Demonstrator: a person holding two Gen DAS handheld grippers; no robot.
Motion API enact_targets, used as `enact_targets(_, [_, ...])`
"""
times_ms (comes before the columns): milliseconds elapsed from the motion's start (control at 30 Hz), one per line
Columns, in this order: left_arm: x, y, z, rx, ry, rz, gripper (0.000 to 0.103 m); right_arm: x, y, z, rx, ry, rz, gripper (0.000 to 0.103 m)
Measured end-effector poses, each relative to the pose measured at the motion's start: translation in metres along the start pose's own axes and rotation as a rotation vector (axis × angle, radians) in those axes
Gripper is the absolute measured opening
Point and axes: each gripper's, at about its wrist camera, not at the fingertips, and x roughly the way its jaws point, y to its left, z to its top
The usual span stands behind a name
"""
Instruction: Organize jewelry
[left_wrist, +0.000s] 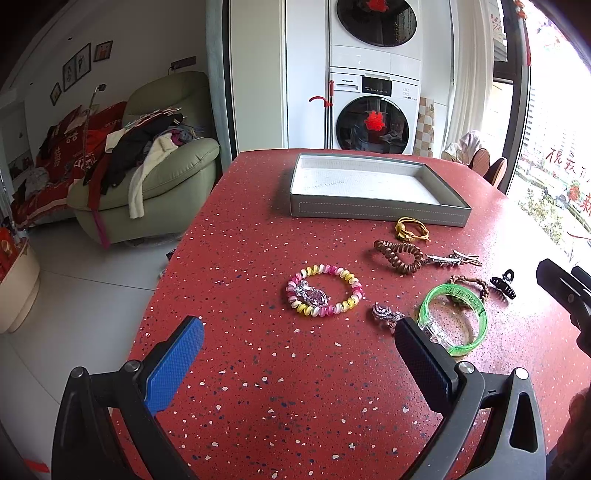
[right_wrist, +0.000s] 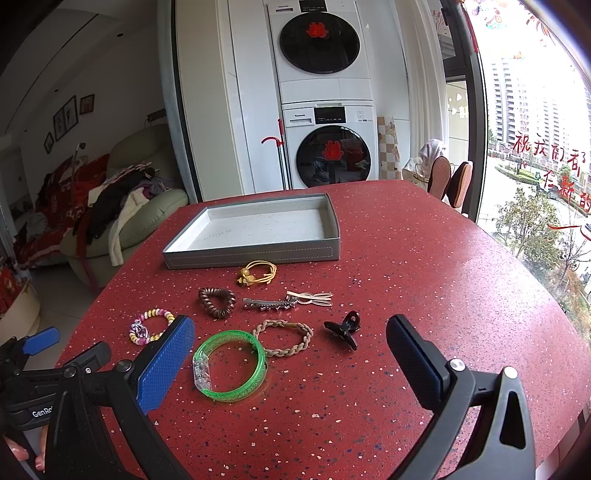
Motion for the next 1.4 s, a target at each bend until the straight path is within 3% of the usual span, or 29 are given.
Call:
enact_targets(1100, [0.003,-0.003,-0.005,0.005,0.013,-0.002,0.103,0.000,0.002,-0.004,0.000,0.008,0.003,0.103])
enact_targets(1400, [0.016,0.005,0.014,0.034,0.042,-0.038,0.103,0.014,-0.014,0.004,0.017,0.073,-0.003,0.103])
